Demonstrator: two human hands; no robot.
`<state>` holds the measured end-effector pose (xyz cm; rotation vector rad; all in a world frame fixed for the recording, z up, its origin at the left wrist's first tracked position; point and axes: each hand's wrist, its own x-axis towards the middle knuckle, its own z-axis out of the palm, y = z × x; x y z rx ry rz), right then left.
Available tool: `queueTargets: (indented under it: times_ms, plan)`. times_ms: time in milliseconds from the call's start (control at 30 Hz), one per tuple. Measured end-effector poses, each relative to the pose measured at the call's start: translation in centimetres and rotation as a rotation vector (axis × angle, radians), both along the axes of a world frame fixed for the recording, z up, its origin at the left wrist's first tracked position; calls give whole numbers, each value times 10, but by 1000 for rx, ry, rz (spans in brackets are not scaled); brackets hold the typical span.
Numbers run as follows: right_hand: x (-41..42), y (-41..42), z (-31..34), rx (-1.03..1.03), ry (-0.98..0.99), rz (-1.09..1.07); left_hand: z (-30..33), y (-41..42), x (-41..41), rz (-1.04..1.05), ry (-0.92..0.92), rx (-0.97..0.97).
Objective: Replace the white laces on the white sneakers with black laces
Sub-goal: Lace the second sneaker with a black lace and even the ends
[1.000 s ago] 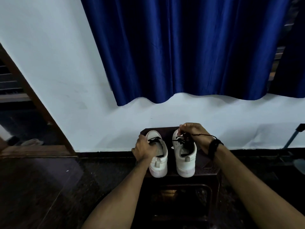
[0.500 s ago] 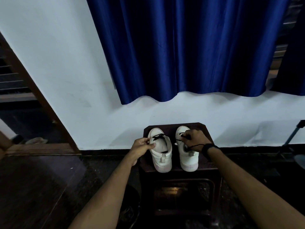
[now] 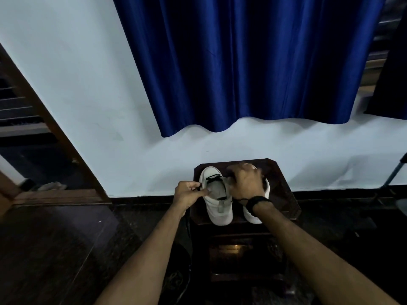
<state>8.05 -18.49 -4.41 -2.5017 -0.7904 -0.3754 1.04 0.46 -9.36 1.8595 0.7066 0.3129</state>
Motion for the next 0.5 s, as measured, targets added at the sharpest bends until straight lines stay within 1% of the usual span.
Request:
queueTargets:
  times_ms: [33,67,100,167,200,267,300,367,400,500]
  plan:
    - [-7,10,-2,50,174,171,-1,0,1,-1,3,9]
    - [-12,19,-8,71,318,290,-2,-1,1,-5,5,21]
    - [-15,26,-13,48,401,334,-2,-3,0,-6,4,40]
    - [-18,34,-24,-43,434,275,2,-7,-2,-7,20,104]
    - [-17,36,-29,-47,424,244,5,-7,-3,-20,45,152]
    - [-15,35,-34,15,397,229,14,-3,-8,-80,136,218]
    - [-13,34,-35,40,402,230,21,0,-10,-113,183,212]
    - [-10,31,-33,88,432,238,36,8,-12,-113,249,105]
    - [-9,29,-34,137,463,240,46,10,-12,-68,243,3]
    - [-16,31,-26,357,539,306,76,6,-8,22,137,-413]
